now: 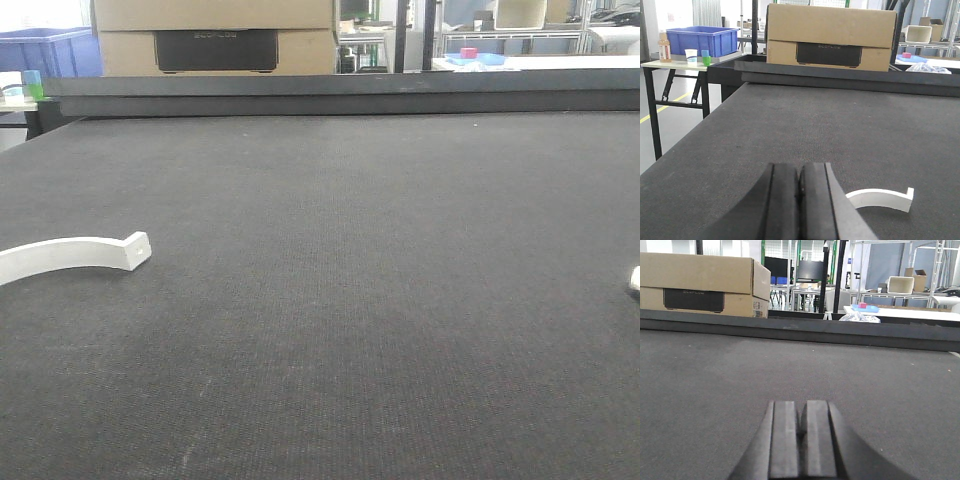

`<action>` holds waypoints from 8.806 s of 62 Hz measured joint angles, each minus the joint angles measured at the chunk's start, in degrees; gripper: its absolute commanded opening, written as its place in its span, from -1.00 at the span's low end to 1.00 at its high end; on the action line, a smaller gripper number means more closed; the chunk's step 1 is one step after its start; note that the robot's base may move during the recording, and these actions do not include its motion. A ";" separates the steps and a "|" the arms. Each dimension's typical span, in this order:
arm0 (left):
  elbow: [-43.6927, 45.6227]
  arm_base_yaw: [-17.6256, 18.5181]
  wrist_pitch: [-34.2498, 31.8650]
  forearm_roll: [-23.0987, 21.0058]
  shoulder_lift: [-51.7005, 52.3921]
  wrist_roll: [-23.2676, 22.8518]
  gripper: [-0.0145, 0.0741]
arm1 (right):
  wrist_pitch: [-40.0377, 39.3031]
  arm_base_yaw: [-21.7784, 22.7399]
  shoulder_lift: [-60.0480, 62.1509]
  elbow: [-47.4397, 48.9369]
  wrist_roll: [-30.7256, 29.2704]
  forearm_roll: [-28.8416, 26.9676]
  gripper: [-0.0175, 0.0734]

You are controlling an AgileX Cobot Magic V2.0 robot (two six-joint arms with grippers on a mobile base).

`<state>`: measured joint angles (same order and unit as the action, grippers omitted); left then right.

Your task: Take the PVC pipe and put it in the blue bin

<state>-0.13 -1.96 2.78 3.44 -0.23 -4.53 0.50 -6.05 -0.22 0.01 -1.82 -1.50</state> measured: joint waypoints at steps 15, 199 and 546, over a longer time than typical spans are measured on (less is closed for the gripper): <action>0.00 0.00 0.00 0.00 0.00 0.00 -0.92 | 0.00 0.00 0.00 0.00 0.00 0.00 -0.99; 62.49 0.00 34.65 -0.35 -46.29 0.00 -0.92 | 49.50 0.00 -57.17 60.01 0.09 -5.98 -0.99; 59.10 6.61 55.06 -3.44 -83.11 -1.09 -0.46 | 52.28 -7.32 -77.92 54.63 12.14 -3.11 -0.97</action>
<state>58.96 4.65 57.84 0.00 -83.34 -5.62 52.79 -13.36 -78.13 54.65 10.32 -4.61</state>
